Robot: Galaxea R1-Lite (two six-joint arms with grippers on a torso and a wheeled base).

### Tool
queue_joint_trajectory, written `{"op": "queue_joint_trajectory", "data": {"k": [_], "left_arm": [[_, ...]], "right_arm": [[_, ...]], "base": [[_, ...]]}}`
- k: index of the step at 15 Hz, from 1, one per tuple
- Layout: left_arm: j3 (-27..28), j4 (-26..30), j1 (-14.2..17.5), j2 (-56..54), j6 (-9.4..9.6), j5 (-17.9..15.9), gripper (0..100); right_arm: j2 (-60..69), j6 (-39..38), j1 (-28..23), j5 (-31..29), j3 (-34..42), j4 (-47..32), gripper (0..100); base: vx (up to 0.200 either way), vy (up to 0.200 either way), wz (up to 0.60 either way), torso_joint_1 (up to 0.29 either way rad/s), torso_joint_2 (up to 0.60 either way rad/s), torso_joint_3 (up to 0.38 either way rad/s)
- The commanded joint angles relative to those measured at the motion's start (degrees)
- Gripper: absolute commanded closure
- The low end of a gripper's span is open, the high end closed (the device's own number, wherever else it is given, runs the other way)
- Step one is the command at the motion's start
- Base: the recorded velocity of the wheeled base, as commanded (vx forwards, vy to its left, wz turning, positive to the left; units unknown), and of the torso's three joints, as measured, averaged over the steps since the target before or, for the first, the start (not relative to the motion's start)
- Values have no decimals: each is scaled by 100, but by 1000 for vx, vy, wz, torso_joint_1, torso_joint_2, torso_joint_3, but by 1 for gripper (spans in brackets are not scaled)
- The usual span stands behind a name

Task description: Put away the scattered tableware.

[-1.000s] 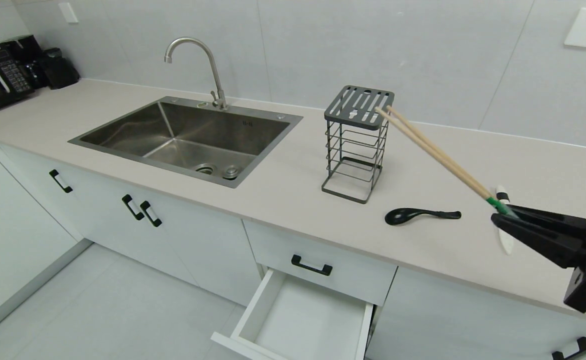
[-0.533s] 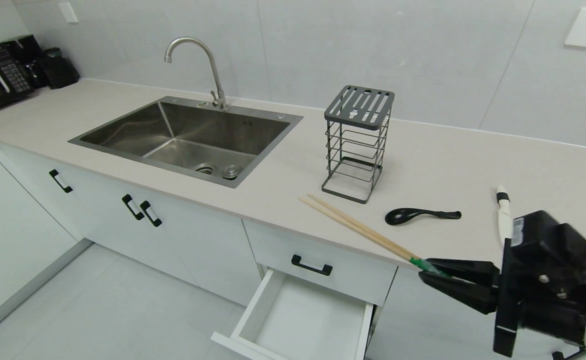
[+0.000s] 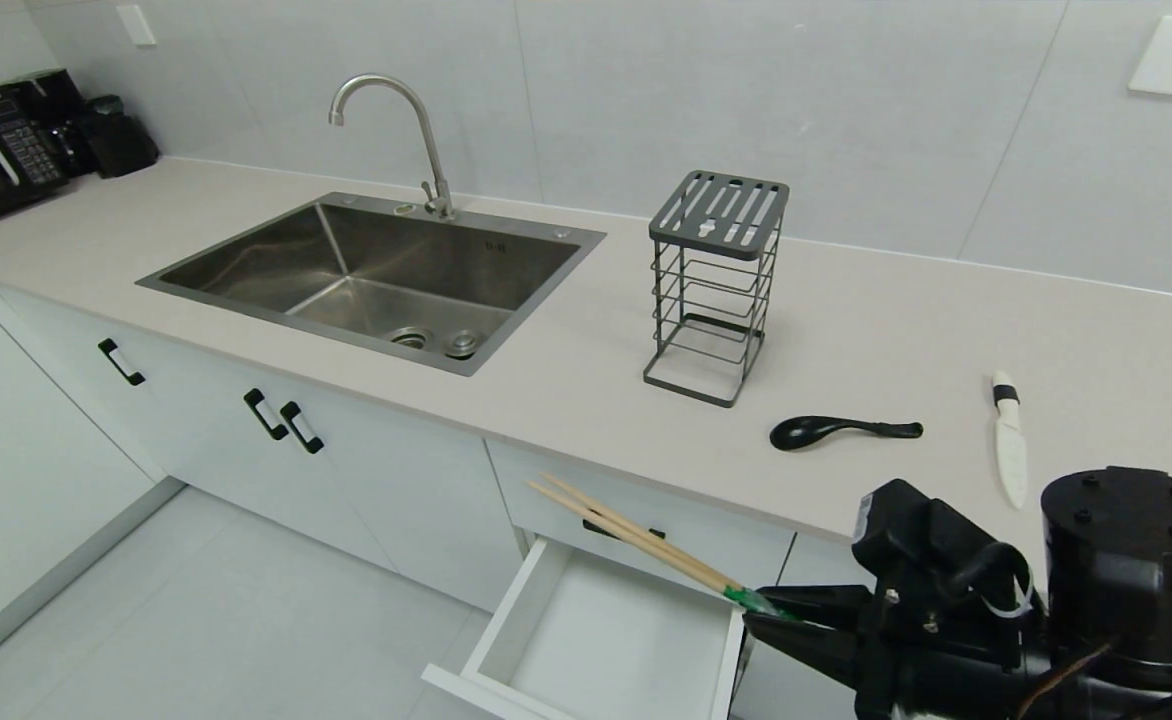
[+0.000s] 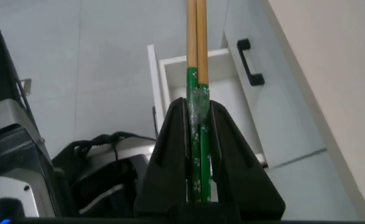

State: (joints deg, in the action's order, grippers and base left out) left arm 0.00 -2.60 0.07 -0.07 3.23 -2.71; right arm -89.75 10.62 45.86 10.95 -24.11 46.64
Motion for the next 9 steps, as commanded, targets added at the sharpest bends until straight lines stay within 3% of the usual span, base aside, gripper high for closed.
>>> {"op": "queue_joint_trajectory", "data": {"k": [1,3,7,9], "left_arm": [[0,-4,1,7,2,-2,0],[0,-4,1,7,2,-2,0],[0,-4,1,7,2,-2,0],[0,-4,1,7,2,-2,0]], "right_arm": [[-438,19,195,-66,-111,337,100],[-623,46,274,-172,-190,337,100],[-1071,1540,353,-251,-445,346,100],[-1098,1513,362,-242,-454,354,100]], "base": [[0,0,0,0,0,0],[0,0,0,0,0,0],[0,0,0,0,0,0],[0,0,0,0,0,0]]}}
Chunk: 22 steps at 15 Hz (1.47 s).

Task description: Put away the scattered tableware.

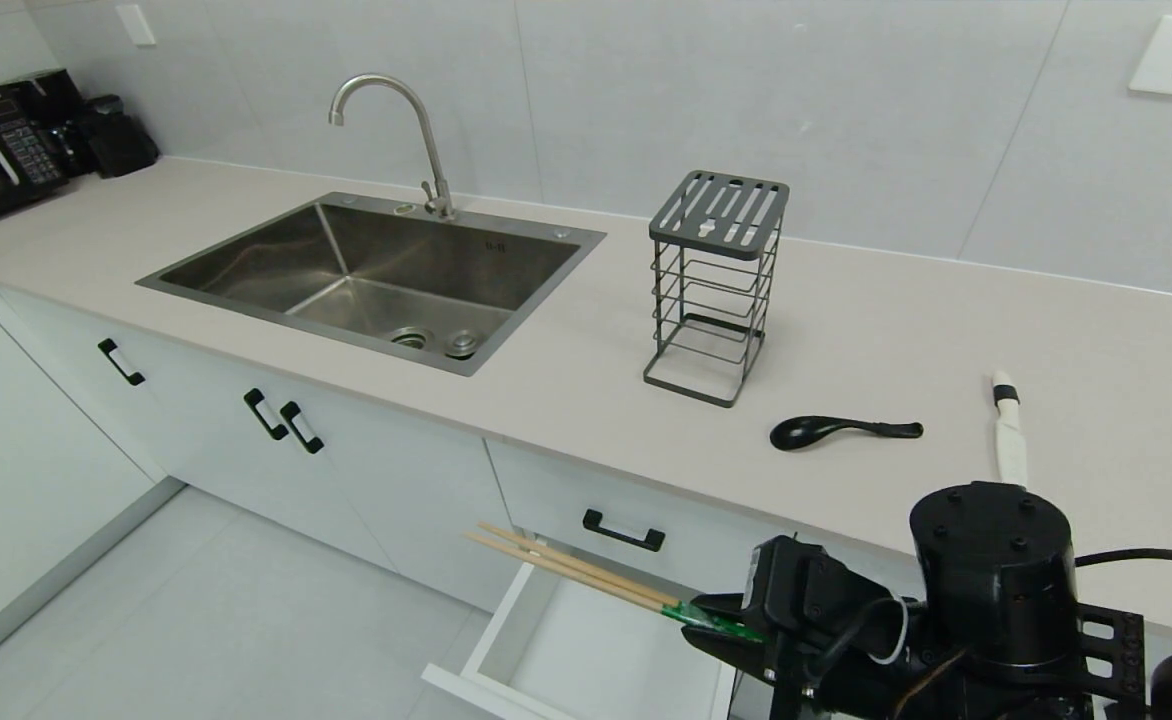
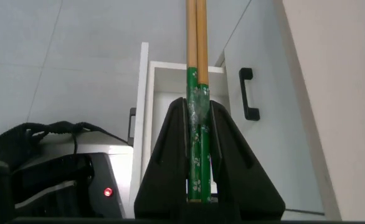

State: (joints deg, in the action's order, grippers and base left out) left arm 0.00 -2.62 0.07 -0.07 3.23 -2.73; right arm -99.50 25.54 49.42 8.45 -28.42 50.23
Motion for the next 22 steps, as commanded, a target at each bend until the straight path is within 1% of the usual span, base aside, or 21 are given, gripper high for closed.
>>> {"op": "queue_joint_trajectory", "data": {"k": [1,5,7,9,11,22], "left_arm": [[0,-2,1,7,2,1,0],[0,-2,1,7,2,1,0],[0,-2,1,7,2,1,0],[0,-2,1,7,2,1,0],[0,-2,1,7,2,1,0],[0,-2,1,7,2,1,0]], "right_arm": [[-122,-58,6,-1,-15,22,100],[-122,-348,59,-10,3,154,100],[-114,-603,164,-36,3,163,100],[-105,-954,279,-291,-6,163,100],[-87,-1148,323,-405,-15,163,100],[-96,-1139,323,-405,12,154,100]], "base": [[0,0,0,0,0,0],[0,0,0,0,0,0],[0,0,0,0,0,0],[0,0,0,-60,116,60],[0,0,0,-200,395,193],[0,0,0,-259,503,238]]}}
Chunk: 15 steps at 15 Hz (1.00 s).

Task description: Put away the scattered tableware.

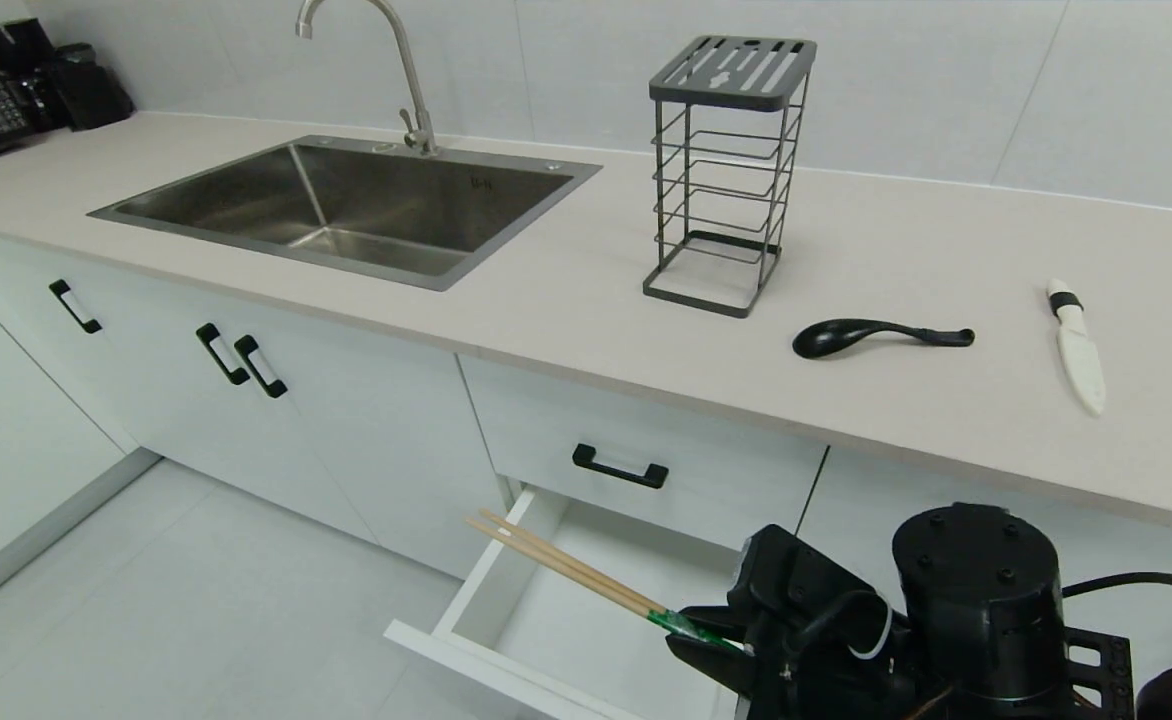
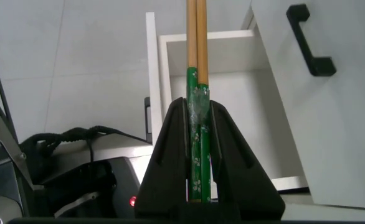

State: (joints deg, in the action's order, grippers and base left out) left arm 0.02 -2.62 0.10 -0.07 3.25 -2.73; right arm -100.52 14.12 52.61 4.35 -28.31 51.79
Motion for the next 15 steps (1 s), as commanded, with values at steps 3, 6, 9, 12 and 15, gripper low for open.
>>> {"op": "queue_joint_trajectory", "data": {"k": [3,6,9,12,15], "left_arm": [[-2,-2,-1,7,0,1,0],[-2,-2,-1,7,0,1,0],[-2,-2,-1,7,0,1,0],[-2,-2,-1,7,0,1,0],[-2,-2,-1,7,0,1,0]], "right_arm": [[-11,12,3,4,1,-2,100],[-20,30,3,22,1,7,100],[50,135,-23,13,-149,7,100],[-90,706,-137,180,-509,-134,100],[-459,935,-322,154,-1001,-485,100]], "base": [[0,0,0,-255,479,224],[0,0,0,-255,445,211],[0,0,0,-251,347,134],[0,0,0,-253,331,136],[0,0,0,-105,269,123]]}}
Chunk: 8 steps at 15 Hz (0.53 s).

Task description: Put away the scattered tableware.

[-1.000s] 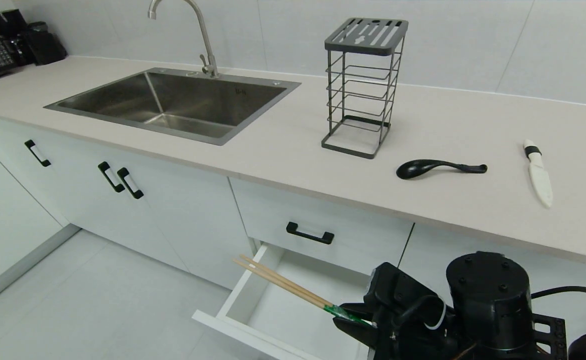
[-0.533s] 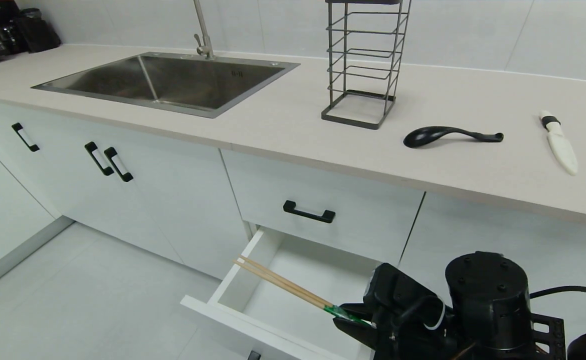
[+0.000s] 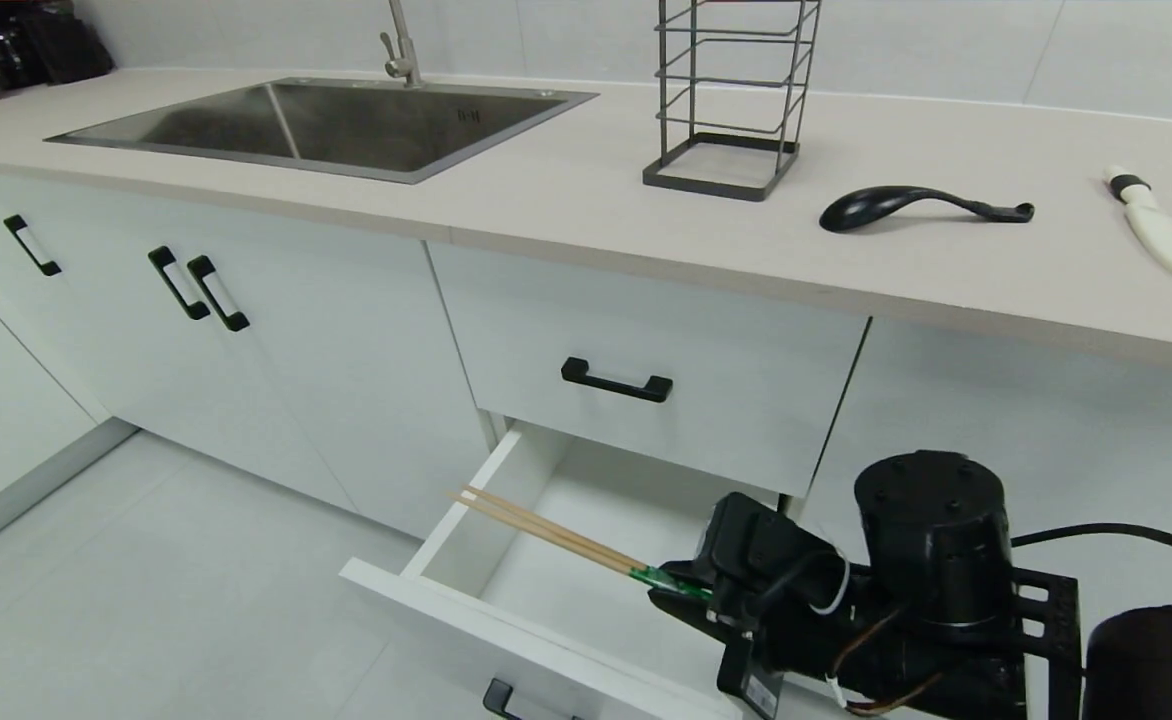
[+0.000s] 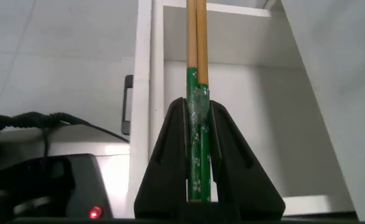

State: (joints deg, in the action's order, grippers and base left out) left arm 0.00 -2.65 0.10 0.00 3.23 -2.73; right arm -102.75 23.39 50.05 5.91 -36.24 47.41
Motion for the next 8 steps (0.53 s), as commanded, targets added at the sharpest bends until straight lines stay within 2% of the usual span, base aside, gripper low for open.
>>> {"op": "queue_joint_trajectory", "data": {"k": [1,3,6,8], "left_arm": [[0,1,-1,0,2,1,0],[0,1,-1,0,2,1,0],[0,1,-1,0,2,1,0],[0,1,-1,0,2,1,0]], "right_arm": [[-386,7,-171,-29,-278,-56,100],[-641,34,-303,-73,-401,-48,100],[-895,51,-558,-73,-1025,-56,100],[-966,25,-585,-389,-1139,-56,100]], "base": [[0,0,0,-32,271,46],[0,0,0,-5,132,32],[0,0,0,-2,19,15],[0,0,0,0,0,0]]}}
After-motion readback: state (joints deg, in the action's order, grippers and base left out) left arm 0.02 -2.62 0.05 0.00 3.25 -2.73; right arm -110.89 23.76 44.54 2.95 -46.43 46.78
